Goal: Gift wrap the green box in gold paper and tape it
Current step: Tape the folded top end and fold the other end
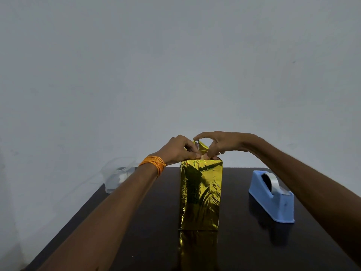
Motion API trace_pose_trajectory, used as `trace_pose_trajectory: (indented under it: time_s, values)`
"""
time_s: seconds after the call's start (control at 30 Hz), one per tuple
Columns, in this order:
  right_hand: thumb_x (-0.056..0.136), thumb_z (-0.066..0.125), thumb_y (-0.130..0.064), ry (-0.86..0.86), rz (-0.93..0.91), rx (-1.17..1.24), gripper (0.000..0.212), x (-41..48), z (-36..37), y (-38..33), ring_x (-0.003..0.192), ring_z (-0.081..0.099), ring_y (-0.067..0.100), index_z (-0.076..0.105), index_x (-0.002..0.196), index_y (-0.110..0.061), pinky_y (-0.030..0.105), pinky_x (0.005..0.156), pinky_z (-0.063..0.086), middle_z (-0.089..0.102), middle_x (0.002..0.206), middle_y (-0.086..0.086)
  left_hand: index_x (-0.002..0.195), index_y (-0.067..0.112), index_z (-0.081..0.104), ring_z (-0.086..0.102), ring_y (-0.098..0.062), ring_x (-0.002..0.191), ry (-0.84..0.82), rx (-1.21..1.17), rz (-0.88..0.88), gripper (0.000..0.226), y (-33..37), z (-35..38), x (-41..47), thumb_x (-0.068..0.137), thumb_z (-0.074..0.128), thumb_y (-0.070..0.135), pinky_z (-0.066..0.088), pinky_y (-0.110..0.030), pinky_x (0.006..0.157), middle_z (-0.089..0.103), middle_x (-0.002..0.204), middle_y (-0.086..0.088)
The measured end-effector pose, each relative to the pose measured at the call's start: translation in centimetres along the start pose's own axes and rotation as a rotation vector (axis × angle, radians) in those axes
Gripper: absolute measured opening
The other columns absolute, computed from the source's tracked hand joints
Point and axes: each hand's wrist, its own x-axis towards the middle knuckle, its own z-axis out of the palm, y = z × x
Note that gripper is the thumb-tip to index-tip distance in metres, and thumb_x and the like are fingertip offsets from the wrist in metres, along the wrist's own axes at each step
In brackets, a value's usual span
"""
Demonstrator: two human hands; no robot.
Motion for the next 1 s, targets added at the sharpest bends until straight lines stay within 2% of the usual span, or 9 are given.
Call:
trace_pose_trajectory:
  time_s: [0.13,0.23,0.27,0.37,0.5,0.67,0.8,0.93,1.0]
  values:
    - [0.088,0.075,-0.024,0.006,0.021,-0.05,0.07,0.5,-0.1,0.2,0.073,0.055,0.016,0.038,0.147,-0.031,0.035,0.07,0.042,0.065,0.08,0.0,0.096,0.013,0.078,0.059,-0.004,0.077,-0.003,0.003,0.0,0.013,0.0,0.1,0.0,0.086,0.075,0.019,0.041,-0.015,0.066,0.069,0.083,0.004]
    - [0.085,0.074,-0.044,0.089,0.065,-0.128,0.076,0.1,0.0,1.2,0.071,0.06,0.012,0.034,0.149,-0.033,0.035,0.083,0.049,0.064,0.075,0.0,0.095,0.013,0.078,0.059,-0.004,0.077,-0.006,-0.018,-0.008,0.012,0.0,0.0,0.0,0.086,0.074,0.019,0.042,-0.016,0.067,0.071,0.087,0.0]
    - [0.086,0.072,-0.048,0.096,0.082,-0.109,0.076,-0.1,0.2,1.6,0.069,0.057,0.012,0.033,0.15,-0.033,0.032,0.077,0.048,0.063,0.075,0.001,0.096,0.013,0.078,0.059,-0.004,0.076,-0.006,-0.02,-0.01,0.012,-0.1,0.0,-0.1,0.086,0.074,0.019,0.042,-0.016,0.067,0.072,0.088,-0.001]
    - [0.093,0.063,-0.048,0.141,0.121,0.045,0.063,-0.7,1.6,3.0,0.071,0.049,0.014,0.035,0.148,-0.037,0.024,0.061,0.039,0.062,0.085,0.006,0.098,0.012,0.078,0.057,-0.003,0.073,0.0,-0.007,-0.028,0.012,0.1,0.2,0.0,0.088,0.071,0.015,0.04,-0.01,0.06,0.071,0.087,0.001]
    - [0.099,0.056,-0.041,0.266,0.162,0.464,0.039,-1.3,4.8,3.6,0.087,0.06,0.016,0.047,0.135,-0.032,0.028,0.072,0.049,0.066,0.112,0.005,0.096,0.007,0.077,0.055,-0.006,0.067,-0.028,-0.063,-0.13,0.016,0.5,-0.1,0.3,0.091,0.063,0.011,0.042,-0.012,0.054,0.064,0.073,0.003]
    - [0.096,0.061,-0.033,0.354,0.158,0.702,0.029,-0.6,6.7,3.5,0.104,0.068,0.022,0.055,0.124,-0.029,0.035,0.083,0.053,0.07,0.116,0.007,0.082,0.007,0.078,0.055,-0.011,0.062,0.031,-0.082,-0.206,0.033,0.7,0.0,0.6,0.087,0.07,0.039,0.043,-0.022,0.059,0.063,0.066,-0.002]
    - [0.093,0.063,-0.039,0.362,0.202,0.742,0.029,-0.4,6.8,3.6,0.105,0.064,0.019,0.059,0.118,-0.026,0.034,0.081,0.053,0.065,0.116,0.004,0.088,0.01,0.079,0.062,-0.015,0.08,0.055,-0.006,-0.179,0.024,0.3,0.5,0.9,0.078,0.08,0.032,0.05,-0.024,0.063,0.073,0.092,-0.006]
    - [0.083,0.073,-0.044,0.364,0.238,0.746,0.039,-0.6,7.0,3.5,0.105,0.062,0.02,0.059,0.115,-0.026,0.033,0.077,0.051,0.064,0.113,0.003,0.088,0.011,0.078,0.063,-0.016,0.085,0.018,-0.043,-0.194,0.014,0.3,0.1,0.8,0.08,0.079,0.023,0.052,-0.026,0.07,0.073,0.101,-0.009]
    - [0.085,0.073,-0.036,0.366,0.246,0.786,0.03,-0.5,7.0,3.2,0.096,0.061,0.019,0.06,0.108,-0.023,0.031,0.073,0.048,0.064,0.107,0.003,0.089,0.011,0.078,0.064,-0.02,0.096,0.026,-0.049,-0.205,0.013,0.2,0.0,0.7,0.08,0.078,0.021,0.054,-0.032,0.081,0.072,0.103,-0.008]
